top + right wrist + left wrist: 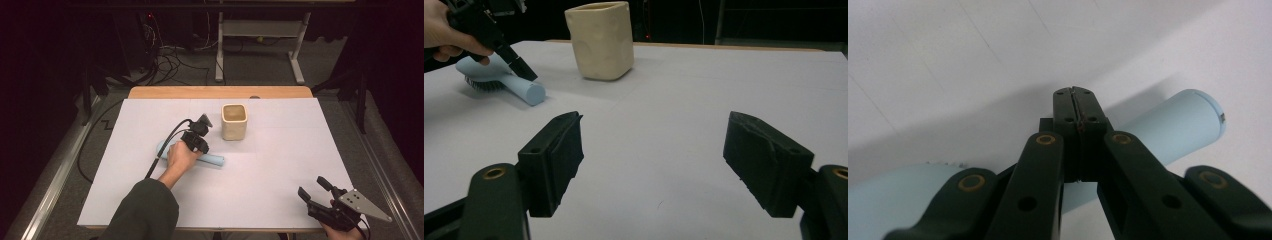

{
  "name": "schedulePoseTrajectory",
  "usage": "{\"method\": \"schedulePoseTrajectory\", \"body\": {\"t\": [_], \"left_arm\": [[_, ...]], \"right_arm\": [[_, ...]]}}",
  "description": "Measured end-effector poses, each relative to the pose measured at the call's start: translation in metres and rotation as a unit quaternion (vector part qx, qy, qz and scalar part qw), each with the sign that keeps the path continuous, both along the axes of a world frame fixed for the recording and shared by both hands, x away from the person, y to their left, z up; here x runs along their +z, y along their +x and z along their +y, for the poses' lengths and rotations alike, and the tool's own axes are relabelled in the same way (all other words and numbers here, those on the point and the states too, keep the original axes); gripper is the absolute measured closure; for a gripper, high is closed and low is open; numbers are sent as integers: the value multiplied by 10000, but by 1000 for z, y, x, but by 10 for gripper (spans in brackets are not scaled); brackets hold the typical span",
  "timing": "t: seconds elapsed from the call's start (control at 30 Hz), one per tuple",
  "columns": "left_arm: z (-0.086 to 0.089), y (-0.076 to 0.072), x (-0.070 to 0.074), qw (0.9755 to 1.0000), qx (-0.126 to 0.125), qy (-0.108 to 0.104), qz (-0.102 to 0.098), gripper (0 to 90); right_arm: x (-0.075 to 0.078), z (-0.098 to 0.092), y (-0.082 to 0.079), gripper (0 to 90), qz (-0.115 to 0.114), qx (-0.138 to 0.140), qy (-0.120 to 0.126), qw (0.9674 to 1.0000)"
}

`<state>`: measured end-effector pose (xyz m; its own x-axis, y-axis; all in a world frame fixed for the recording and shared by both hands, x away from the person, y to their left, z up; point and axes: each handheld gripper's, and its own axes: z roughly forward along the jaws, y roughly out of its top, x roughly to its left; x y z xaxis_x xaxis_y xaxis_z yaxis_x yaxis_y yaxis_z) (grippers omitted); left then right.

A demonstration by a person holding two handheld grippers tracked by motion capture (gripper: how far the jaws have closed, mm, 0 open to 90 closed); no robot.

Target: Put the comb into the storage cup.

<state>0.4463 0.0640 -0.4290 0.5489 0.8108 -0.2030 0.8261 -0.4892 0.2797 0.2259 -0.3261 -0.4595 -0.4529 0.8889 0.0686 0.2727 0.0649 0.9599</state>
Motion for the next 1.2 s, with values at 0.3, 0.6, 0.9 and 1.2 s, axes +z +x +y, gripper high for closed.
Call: {"method": "schedulePoseTrajectory", "body": {"t": [0.3, 0.6, 0.9, 1.2], "left_arm": [[1, -8, -1, 10000, -77, -22, -10, 897], [4, -16, -1, 9999, -137, -56, -39, 896], [6, -21, -1, 9998, -194, -63, -44, 897], [3, -26, -1, 9995, -296, -86, -60, 896]], "right_arm": [[0, 0, 0, 242, 4, 0, -1, 10000], [0, 0, 0, 242, 2, -4, -9, 10000], [0, 1, 0, 242, 2, -1, -12, 10000], [0, 1, 0, 242, -1, -5, -17, 10000]]}}
